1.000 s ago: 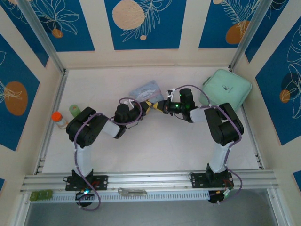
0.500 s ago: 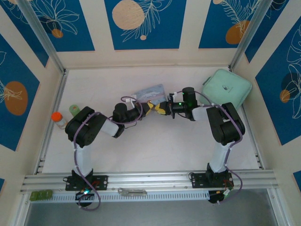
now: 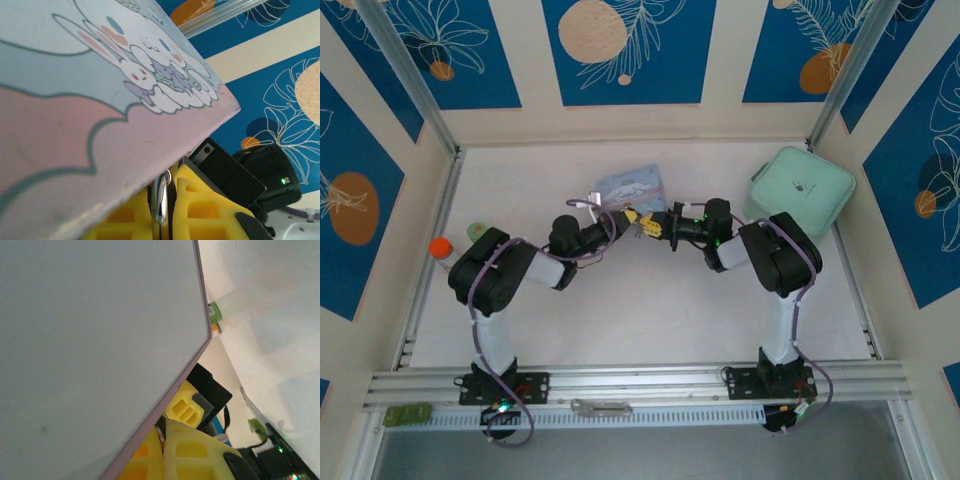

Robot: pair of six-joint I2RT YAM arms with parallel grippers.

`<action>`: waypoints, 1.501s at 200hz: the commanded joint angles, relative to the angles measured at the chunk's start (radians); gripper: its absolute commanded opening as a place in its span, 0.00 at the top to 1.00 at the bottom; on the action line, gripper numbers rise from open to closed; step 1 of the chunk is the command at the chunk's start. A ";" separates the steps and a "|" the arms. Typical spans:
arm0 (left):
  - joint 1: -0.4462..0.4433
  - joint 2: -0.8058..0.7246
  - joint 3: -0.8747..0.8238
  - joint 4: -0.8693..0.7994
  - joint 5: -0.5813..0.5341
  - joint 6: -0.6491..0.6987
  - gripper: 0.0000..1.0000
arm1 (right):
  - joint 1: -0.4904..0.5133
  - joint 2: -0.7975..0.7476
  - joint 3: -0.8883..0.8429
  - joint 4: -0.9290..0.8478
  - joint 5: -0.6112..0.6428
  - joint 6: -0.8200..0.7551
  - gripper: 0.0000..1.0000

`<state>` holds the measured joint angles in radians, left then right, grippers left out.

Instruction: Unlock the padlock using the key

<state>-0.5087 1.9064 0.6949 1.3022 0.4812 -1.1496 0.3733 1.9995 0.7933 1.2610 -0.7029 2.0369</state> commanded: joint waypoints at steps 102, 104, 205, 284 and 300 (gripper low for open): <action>-0.124 -0.012 -0.008 0.106 0.350 0.050 1.00 | 0.096 0.056 -0.020 0.141 0.135 0.413 1.00; -0.125 -0.012 -0.009 0.106 0.348 0.049 1.00 | 0.095 0.058 -0.020 0.141 0.136 0.407 1.00; -0.112 -0.007 -0.037 0.105 0.240 0.018 1.00 | -0.003 -0.052 -0.085 -0.100 0.067 -0.017 0.60; -0.091 -0.020 -0.029 -0.136 0.116 0.113 1.00 | -0.081 -0.250 -0.137 -0.597 0.019 -0.402 0.49; -0.090 -0.024 -0.018 -0.189 0.098 0.133 1.00 | -0.091 -0.270 -0.145 -0.648 0.019 -0.445 0.44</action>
<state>-0.5785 1.9118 0.6617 1.2034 0.5297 -1.0950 0.3000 1.7767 0.6540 0.7616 -0.7055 1.7245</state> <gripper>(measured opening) 0.104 0.529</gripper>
